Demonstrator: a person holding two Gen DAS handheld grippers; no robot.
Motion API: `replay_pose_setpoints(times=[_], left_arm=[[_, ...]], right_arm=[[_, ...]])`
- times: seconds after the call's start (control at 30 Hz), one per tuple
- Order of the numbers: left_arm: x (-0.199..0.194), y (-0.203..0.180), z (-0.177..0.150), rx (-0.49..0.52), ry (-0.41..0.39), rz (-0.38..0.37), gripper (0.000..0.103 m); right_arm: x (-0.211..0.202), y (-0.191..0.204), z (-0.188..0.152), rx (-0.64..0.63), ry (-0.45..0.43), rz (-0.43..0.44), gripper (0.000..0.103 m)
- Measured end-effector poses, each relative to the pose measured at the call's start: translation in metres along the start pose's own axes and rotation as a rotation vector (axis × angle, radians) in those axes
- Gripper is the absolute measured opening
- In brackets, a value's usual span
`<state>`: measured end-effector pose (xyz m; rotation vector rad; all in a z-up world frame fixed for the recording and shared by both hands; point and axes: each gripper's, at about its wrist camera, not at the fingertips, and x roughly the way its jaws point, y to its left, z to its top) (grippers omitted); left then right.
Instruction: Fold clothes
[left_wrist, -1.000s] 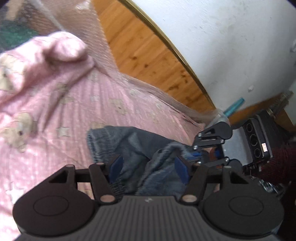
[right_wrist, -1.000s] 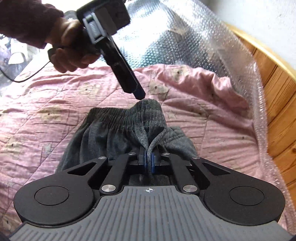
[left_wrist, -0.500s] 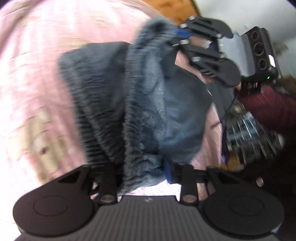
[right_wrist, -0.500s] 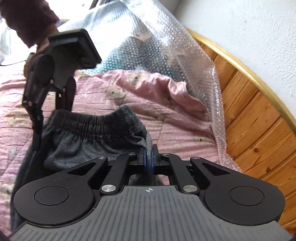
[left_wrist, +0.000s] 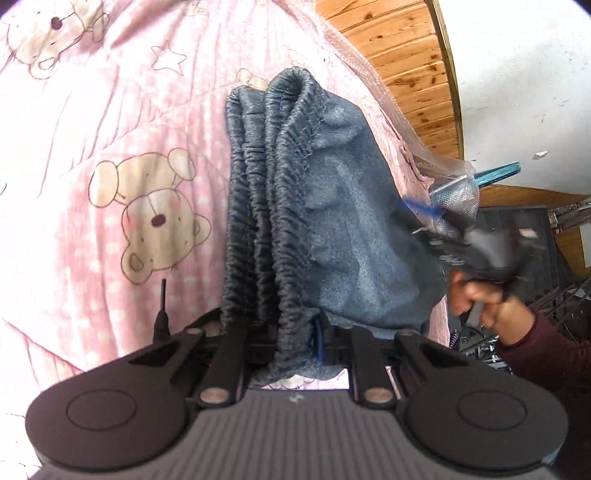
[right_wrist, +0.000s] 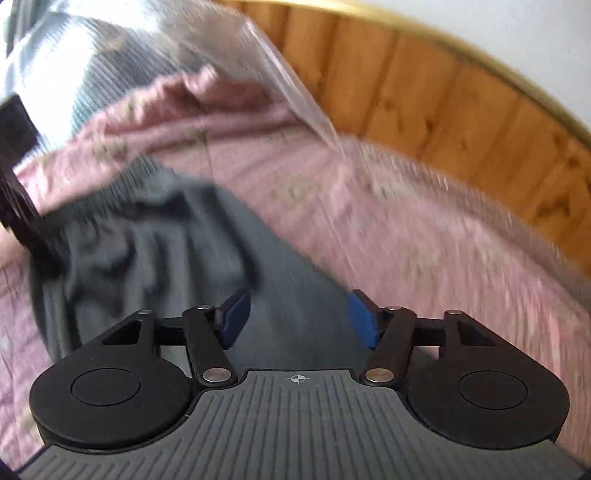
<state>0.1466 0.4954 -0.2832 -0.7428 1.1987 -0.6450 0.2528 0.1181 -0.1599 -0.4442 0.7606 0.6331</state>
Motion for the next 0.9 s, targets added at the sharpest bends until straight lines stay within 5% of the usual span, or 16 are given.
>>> replay_pose_setpoints(times=[0.07,0.37,0.53,0.67,0.8,0.9], left_arm=[[0.0,-0.004,-0.001,0.008,0.004,0.024,0.016],[0.002,-0.042,0.003,0.101,0.049,0.189,0.017],[0.007,-0.053,-0.007,0.133,0.004,0.268,0.017],[0.004,-0.06,-0.009,0.125,-0.004,0.298,0.018],[-0.003,-0.079,-0.004,0.152,0.018,0.371,0.019],[-0.026,-0.1,-0.006,0.195,-0.019,0.444,0.047]], right_arm=[[0.013,-0.018,-0.002,0.072,0.031,-0.017,0.04],[0.065,-0.094,-0.011,0.379,0.164,-0.095,0.054],[-0.028,-0.054,-0.038,0.427,0.046,0.026,0.048],[-0.07,0.023,-0.11,0.348,0.186,0.182,0.047],[-0.083,0.017,-0.127,0.362,0.188,0.109,0.051],[-0.092,0.002,-0.133,0.388,0.161,0.039,0.047]])
